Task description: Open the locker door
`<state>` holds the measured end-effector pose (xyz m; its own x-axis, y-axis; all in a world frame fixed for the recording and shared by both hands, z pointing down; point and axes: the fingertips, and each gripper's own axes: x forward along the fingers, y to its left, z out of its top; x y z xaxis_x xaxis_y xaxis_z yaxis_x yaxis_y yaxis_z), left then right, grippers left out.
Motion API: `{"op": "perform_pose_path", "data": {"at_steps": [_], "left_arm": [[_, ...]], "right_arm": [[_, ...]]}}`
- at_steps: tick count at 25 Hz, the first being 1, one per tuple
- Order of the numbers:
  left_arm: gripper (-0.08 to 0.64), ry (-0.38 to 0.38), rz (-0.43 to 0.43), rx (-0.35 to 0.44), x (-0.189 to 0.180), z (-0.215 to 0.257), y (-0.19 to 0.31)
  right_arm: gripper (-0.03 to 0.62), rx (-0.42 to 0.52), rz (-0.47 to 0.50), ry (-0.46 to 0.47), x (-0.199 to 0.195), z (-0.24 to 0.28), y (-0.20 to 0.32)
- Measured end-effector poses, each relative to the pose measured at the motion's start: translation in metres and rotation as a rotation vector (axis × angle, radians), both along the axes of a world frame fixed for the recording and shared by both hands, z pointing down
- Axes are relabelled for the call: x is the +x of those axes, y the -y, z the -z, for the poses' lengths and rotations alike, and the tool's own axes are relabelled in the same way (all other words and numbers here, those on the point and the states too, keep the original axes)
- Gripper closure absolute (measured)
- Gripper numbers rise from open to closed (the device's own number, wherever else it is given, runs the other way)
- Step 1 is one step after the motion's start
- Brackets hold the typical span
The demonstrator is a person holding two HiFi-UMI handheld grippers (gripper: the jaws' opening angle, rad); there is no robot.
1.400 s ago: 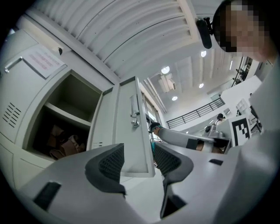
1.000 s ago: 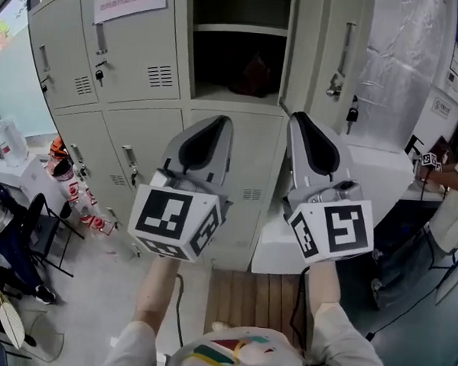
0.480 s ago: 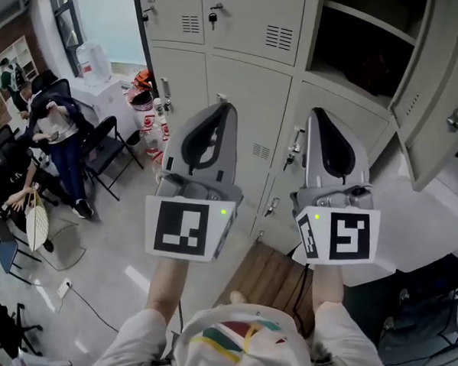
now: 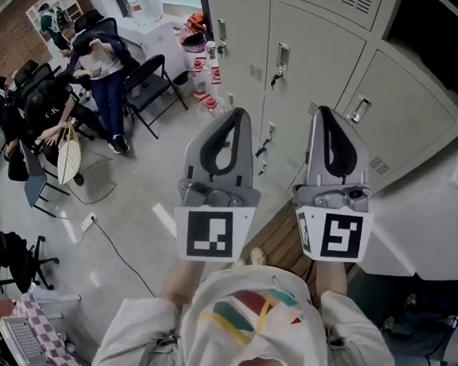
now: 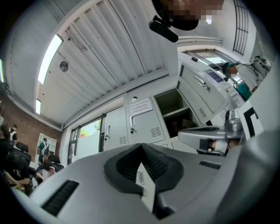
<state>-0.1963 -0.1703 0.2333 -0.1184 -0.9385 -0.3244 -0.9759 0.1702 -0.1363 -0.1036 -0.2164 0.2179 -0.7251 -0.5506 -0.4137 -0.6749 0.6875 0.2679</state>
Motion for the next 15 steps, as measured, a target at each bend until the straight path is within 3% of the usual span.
{"op": "perform_pose_path", "data": {"at_steps": [5,15], "left_arm": [[0.545,-0.07,0.066,0.026,-0.011,-0.031,-0.019],[0.545,-0.111,0.112,-0.079,-0.017,-0.089,-0.029]], "right_arm": [[0.588,-0.103,0.049,-0.026,-0.013,-0.055,-0.011],[0.588,-0.221,0.089,-0.099,-0.017,-0.112,-0.032]]}}
